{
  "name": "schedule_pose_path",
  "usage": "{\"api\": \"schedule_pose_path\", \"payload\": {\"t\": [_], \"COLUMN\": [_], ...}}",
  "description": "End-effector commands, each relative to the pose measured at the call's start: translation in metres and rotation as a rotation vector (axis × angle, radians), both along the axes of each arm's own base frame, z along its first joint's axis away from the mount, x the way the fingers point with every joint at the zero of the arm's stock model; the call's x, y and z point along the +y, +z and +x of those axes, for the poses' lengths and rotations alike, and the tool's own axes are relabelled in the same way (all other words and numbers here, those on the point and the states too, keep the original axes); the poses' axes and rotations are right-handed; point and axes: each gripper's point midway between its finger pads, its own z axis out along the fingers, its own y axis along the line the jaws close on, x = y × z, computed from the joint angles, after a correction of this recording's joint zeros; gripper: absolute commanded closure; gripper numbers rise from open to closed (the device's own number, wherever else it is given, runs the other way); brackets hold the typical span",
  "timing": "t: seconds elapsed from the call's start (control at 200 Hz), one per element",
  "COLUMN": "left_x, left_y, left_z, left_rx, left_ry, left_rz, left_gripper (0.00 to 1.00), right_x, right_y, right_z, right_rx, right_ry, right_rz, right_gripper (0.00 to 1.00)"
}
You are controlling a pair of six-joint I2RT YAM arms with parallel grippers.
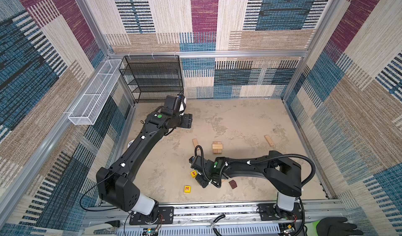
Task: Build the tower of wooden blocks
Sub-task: 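Close the right gripper on the printed wooden block and lift it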
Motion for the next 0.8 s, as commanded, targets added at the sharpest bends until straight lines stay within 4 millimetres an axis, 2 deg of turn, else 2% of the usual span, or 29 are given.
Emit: {"api": "schedule_pose_path", "payload": {"t": [0.0,0.075,0.125,0.145,0.331,0.521,0.676,0.791], "left_x": [0.000,0.002,0.003,0.003,0.003,0.001,-0.005,-0.012], "left_y": [0.002,0.002,0.002,0.001,-0.002,-0.007,-0.012,-0.014], "left_z": [0.003,0.003,0.003,0.003,0.004,0.007,0.006,0.006], "left_rx": [-0.014,-0.015,-0.017,-0.017,-0.012,0.004,0.024,0.043], "left_ry": [-0.003,0.001,0.006,0.006,0.006,0.000,-0.025,-0.057], "left_rz": [0.002,0.010,0.013,0.014,0.020,0.017,-0.006,-0.027], "left_gripper": [0.25,0.24,0.24,0.24,0.24,0.24,0.26,0.26], "right_x": [-0.019,-0.018,-0.016,-0.016,-0.016,-0.018,-0.030,-0.045], "right_y": [-0.008,-0.007,-0.004,-0.003,0.011,0.055,0.102,0.122], "right_z": [-0.001,-0.001,0.000,0.000,0.004,0.024,0.044,0.058], "right_rx": [0.006,0.006,0.003,0.003,-0.031,-0.168,-0.278,-0.306], "right_ry": [-0.029,-0.031,-0.031,-0.031,-0.040,-0.106,-0.222,-0.326], "right_rz": [-0.087,-0.083,-0.075,-0.071,-0.046,0.045,0.164,0.238], "right_gripper": [0.83,0.94,0.96,1.00,1.00,1.00,1.00,1.00]}}
